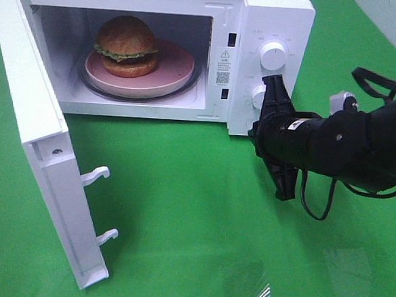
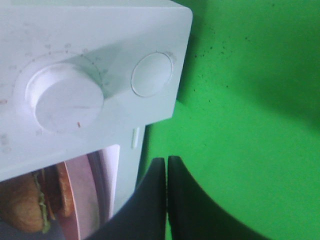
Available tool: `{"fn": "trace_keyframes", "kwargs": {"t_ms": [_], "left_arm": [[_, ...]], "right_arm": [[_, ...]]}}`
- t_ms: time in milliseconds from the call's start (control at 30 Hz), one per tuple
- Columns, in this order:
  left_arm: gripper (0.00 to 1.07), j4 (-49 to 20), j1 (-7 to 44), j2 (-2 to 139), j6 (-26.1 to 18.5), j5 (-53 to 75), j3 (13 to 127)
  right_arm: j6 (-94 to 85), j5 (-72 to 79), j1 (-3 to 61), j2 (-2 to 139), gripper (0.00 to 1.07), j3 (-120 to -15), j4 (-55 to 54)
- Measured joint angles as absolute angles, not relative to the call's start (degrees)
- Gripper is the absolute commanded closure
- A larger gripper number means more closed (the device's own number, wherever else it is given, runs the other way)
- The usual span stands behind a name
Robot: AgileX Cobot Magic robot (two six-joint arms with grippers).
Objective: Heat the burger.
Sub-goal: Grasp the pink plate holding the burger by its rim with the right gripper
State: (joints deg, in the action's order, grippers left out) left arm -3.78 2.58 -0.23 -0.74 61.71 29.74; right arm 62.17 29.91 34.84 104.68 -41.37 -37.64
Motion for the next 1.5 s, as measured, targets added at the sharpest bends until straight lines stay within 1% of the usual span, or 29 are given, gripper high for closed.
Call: {"fn": "trace_keyframes", "kwargs": {"t_ms": [67,133,233,300,400,533,633,700,733,767,833,867,900,933,967,1033,1067,1100,1133,1167,1200,1233,1367,1467,1500], "left_arm": [[0.1,-3.8,2.6,-0.2,-0.7,61.7,29.7],[0.1,-3.8,2.6,-0.2,-0.7,61.7,29.7],[0.1,-3.8,2.6,-0.2,-0.7,61.7,29.7],[0.1,-3.8,2.6,-0.2,-0.7,61.7,29.7],[0.1,-3.8,2.6,-0.2,-0.7,61.7,29.7],[0.1,-3.8,2.6,-0.2,-0.7,61.7,29.7],[0.1,-3.8,2.6,-0.2,-0.7,61.7,29.7],[0.1,-3.8,2.6,-0.2,-0.7,61.7,29.7],[0.1,-3.8,2.6,-0.2,-0.7,61.7,29.7],[0.1,-3.8,2.6,-0.2,-0.7,61.7,29.7],[0.1,-3.8,2.6,-0.2,-0.7,61.7,29.7],[0.1,-3.8,2.6,-0.2,-0.7,61.7,29.7],[0.1,-3.8,2.6,-0.2,-0.7,61.7,29.7],[0.1,-3.8,2.6,-0.2,-0.7,61.7,29.7],[0.1,-3.8,2.6,-0.2,-0.7,61.7,29.7],[0.1,-3.8,2.6,-0.2,-0.7,61.7,29.7],[0.1,-3.8,2.6,-0.2,-0.7,61.7,29.7],[0.1,-3.8,2.6,-0.2,-0.7,61.7,29.7],[0.1,-3.8,2.6,-0.2,-0.7,61.7,29.7],[0.1,-3.8,2.6,-0.2,-0.7,61.7,29.7],[0.1,-3.8,2.6,-0.2,-0.7,61.7,29.7],[0.1,-3.8,2.6,-0.2,-0.7,61.7,29.7],[0.1,-3.8,2.6,-0.2,-0.7,61.7,29.7],[0.1,-3.8,2.6,-0.2,-0.7,61.7,29.7],[0.1,-3.8,2.6,-0.2,-0.7,61.7,29.7]], "right_arm": [[58.8,27.4,34.8,102.9,1.06,-41.0,-37.6],[50.7,22.9,34.8,99.9,1.05,-40.7,-37.4],[48.5,21.8,34.8,99.2,1.05,-40.7,-37.1],[41.9,18.0,34.8,96.5,1.05,-40.7,-35.6],[40.5,17.1,34.8,95.8,1.05,-40.6,-35.2],[36.0,12.8,34.8,91.8,1.05,-40.6,-30.0],[35.8,11.9,34.8,91.2,1.05,-40.6,-28.9],[34.4,7.5,34.8,89.2,1.05,-40.6,-24.4],[34.4,7.5,34.8,89.2,1.05,-40.6,-24.4],[34.0,5.0,34.8,88.4,1.05,-40.6,-22.1],[34.0,3.7,34.8,87.9,1.05,-40.6,-20.7],[33.9,1.3,34.8,87.2,1.05,-40.6,-17.9],[33.9,1.3,34.8,87.2,1.05,-40.6,-17.9],[33.6,-1.2,34.8,86.9,1.05,-40.7,-15.2],[33.6,-1.2,34.8,86.9,1.05,-40.7,-15.2],[33.5,-6.4,34.8,86.7,1.04,-42.0,-10.3],[33.5,-6.4,34.8,86.7,1.04,-42.0,-10.3],[33.4,-10.5,34.8,86.7,1.04,-43.3,-6.5],[33.4,-10.5,34.8,86.7,1.04,-43.3,-6.5],[32.9,-14.0,34.8,86.5,1.04,-44.9,-3.3],[32.9,-14.0,34.8,86.5,1.04,-44.9,-3.3],[31.5,-17.7,34.8,86.5,1.03,-46.4,-0.3],[28.1,-22.2,34.8,86.5,1.03,-48.0,1.7],[19.7,-26.8,34.8,86.5,1.02,-50.2,2.2],[19.7,-26.8,34.8,86.5,1.02,-50.2,2.2]]}}
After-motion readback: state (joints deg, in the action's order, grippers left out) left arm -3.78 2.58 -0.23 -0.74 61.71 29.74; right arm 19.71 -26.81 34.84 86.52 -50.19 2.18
